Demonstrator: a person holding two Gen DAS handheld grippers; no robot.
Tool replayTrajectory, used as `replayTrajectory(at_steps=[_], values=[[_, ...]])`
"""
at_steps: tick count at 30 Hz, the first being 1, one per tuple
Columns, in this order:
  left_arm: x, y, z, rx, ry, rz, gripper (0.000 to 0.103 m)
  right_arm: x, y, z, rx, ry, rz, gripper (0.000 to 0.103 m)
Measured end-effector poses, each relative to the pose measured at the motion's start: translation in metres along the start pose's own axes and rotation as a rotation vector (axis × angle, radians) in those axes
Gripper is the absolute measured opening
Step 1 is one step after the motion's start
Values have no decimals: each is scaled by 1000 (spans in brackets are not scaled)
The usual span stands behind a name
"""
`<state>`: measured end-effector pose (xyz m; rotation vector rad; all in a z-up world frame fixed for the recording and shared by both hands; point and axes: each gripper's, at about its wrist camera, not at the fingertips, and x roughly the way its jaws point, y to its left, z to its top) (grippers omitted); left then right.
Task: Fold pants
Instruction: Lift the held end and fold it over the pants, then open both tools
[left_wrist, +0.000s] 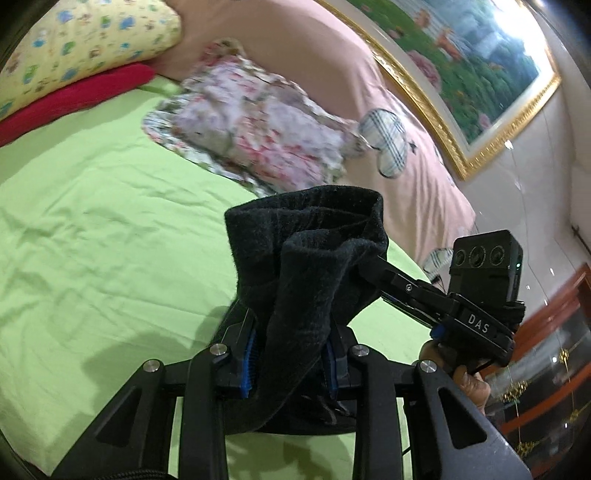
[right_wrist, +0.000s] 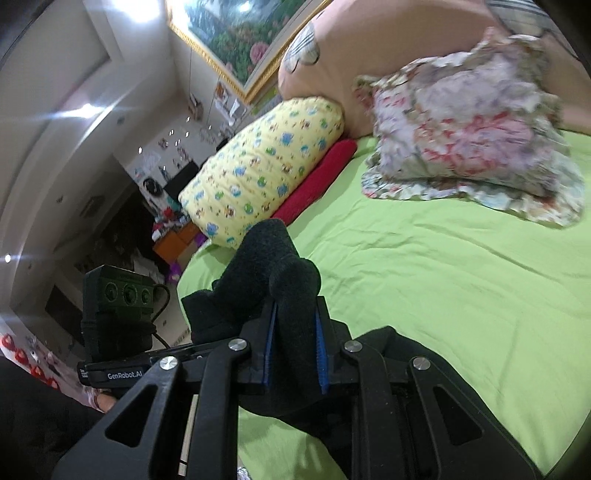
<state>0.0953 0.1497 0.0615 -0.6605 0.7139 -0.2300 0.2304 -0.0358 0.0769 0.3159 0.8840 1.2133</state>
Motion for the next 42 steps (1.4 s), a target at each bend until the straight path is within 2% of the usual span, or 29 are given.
replayTrajectory(at_steps=[7, 12, 19, 26, 36, 42], values=[[29, -46, -13, 77, 55, -30, 28, -52, -24, -22, 50, -91, 5, 20], [53, -70, -26, 117, 92, -20, 28, -77, -51, -42, 116, -135, 3, 20], [78, -88, -44, 158, 136, 3, 28, -93, -82, -64, 195, -176, 7, 20], [97, -99, -50, 190, 143, 30, 28, -100, -99, -77, 224, -204, 25, 20], [125, -111, -72, 251, 196, 53, 28, -111, -125, -109, 296, -227, 25, 20], [133, -124, -86, 327, 162, 64, 29, -124, -137, -127, 357, -258, -35, 28]])
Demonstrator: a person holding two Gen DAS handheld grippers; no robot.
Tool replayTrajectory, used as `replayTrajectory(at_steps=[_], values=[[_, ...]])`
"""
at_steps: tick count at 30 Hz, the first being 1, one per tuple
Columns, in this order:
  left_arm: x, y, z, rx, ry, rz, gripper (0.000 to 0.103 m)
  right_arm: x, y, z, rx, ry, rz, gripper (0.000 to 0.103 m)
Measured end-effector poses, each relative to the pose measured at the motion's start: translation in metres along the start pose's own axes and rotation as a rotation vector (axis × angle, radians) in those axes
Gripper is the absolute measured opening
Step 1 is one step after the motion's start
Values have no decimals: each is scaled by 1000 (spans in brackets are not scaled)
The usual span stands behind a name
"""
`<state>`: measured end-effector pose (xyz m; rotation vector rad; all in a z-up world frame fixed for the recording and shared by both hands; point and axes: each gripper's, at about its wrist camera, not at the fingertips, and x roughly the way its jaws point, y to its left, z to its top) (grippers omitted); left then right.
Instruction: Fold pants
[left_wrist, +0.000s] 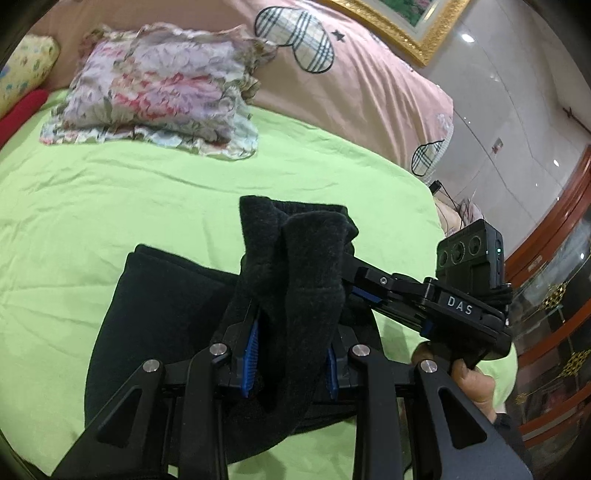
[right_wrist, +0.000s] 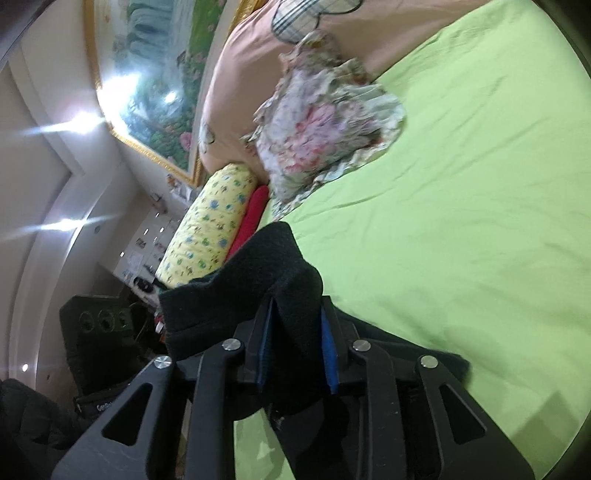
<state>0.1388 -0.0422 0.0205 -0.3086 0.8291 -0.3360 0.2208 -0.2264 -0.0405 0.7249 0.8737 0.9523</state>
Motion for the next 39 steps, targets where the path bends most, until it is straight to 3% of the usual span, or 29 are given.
replayTrajectory(at_steps=[6, 10, 14, 20, 22, 26, 31, 39], values=[[-3, -21, -12, 78, -46, 6, 53, -30, -3, -14, 52, -84, -46, 29], [-5, -38, -28, 147, -71, 30, 58, -55, -7, -28, 101, -138, -57, 29], [-7, -54, -39, 196, -86, -2, 64, -73, 1, -41, 112, -164, -81, 29], [9, -72, -44, 265, -60, -28, 65, -107, 6, -52, 169, -256, -120, 31], [6, -72, -45, 255, -37, -63, 70, -119, 6, -57, 202, -287, -137, 50], [-6, -76, -50, 247, -18, -160, 73, -130, 9, -68, 219, -313, -147, 54], [-20, -84, -54, 287, -30, -164, 73, -130, 19, -80, 221, -313, -170, 55], [-43, -50, -40, 192, -33, -118, 74, -121, 42, -89, 188, -310, -232, 63]])
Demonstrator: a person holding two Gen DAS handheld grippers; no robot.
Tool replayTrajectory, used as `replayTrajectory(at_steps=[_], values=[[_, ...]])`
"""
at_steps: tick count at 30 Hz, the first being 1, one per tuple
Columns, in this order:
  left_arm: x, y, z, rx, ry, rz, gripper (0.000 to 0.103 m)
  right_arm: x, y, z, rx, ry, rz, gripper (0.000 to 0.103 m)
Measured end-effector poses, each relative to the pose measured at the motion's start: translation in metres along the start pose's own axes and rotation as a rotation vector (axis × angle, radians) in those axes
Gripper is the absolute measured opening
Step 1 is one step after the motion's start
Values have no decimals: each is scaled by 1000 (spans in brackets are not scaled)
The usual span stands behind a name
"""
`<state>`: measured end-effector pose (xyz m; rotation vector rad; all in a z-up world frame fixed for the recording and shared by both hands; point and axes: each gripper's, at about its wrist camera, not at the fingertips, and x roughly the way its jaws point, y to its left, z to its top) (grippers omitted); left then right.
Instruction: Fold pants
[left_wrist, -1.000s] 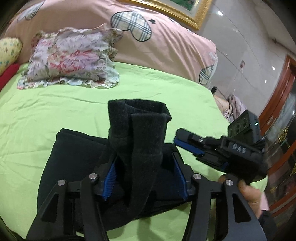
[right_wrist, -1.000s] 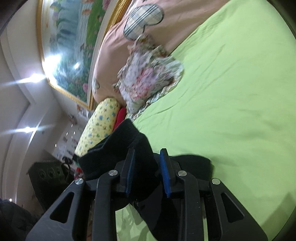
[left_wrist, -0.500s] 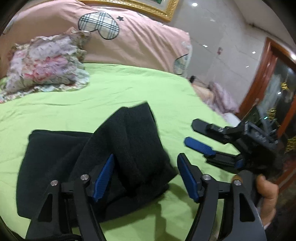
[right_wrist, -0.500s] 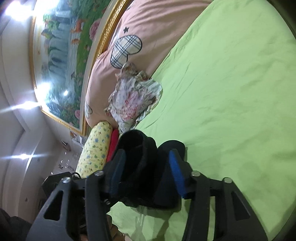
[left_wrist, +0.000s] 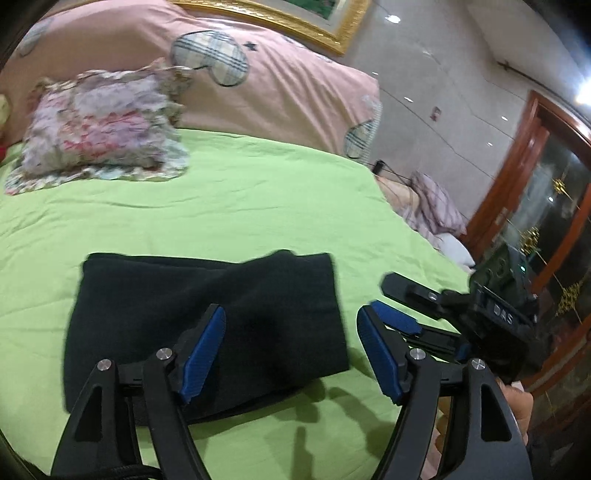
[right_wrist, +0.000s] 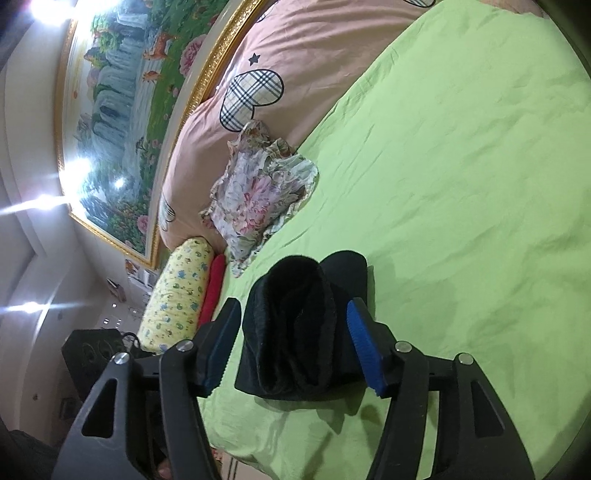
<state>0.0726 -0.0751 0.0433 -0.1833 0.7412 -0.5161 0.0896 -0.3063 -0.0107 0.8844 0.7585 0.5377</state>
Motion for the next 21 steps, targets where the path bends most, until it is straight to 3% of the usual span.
replayTrajectory(at_steps=[14, 21], values=[[-39, 73, -1, -125, -14, 155, 76, 18, 41, -29, -174, 50, -147, 71], [-47, 109, -8, -212, 20, 193, 78, 14, 52, -35, -207, 25, -177, 85]])
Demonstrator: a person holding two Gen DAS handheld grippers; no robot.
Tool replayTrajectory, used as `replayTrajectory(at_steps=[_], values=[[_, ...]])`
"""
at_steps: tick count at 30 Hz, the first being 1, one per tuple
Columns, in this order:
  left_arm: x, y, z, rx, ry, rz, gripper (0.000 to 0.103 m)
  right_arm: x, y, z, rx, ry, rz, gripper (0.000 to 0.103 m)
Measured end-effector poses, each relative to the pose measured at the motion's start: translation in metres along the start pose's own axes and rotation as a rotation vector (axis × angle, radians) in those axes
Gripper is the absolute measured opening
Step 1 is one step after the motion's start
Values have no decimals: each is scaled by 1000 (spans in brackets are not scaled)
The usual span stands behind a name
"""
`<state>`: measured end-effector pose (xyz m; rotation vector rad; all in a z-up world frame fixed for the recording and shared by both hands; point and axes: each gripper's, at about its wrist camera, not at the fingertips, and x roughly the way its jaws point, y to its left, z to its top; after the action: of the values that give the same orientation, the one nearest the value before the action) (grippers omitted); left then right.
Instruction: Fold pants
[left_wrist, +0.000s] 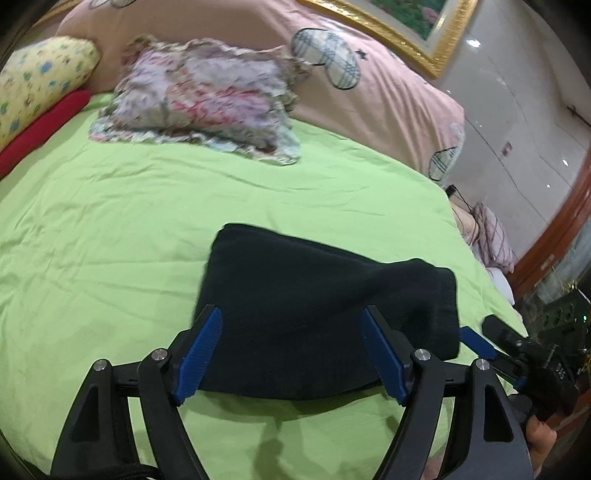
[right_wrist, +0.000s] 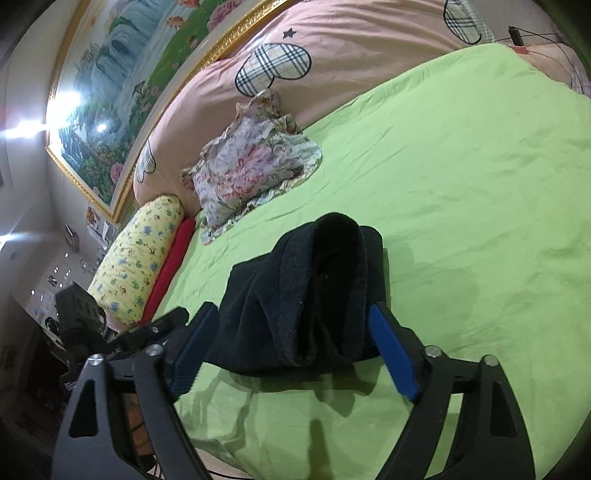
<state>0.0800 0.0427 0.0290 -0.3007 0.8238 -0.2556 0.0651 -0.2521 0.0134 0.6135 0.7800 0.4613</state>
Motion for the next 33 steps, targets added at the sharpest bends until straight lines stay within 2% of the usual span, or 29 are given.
replayTrajectory(at_steps=[17, 33], values=[[16, 36, -10, -79, 71, 62, 79, 14, -11, -11, 71, 28, -25, 86], [54, 54, -8, -130, 139, 61, 79, 35, -31, -10, 101, 36, -48, 86]])
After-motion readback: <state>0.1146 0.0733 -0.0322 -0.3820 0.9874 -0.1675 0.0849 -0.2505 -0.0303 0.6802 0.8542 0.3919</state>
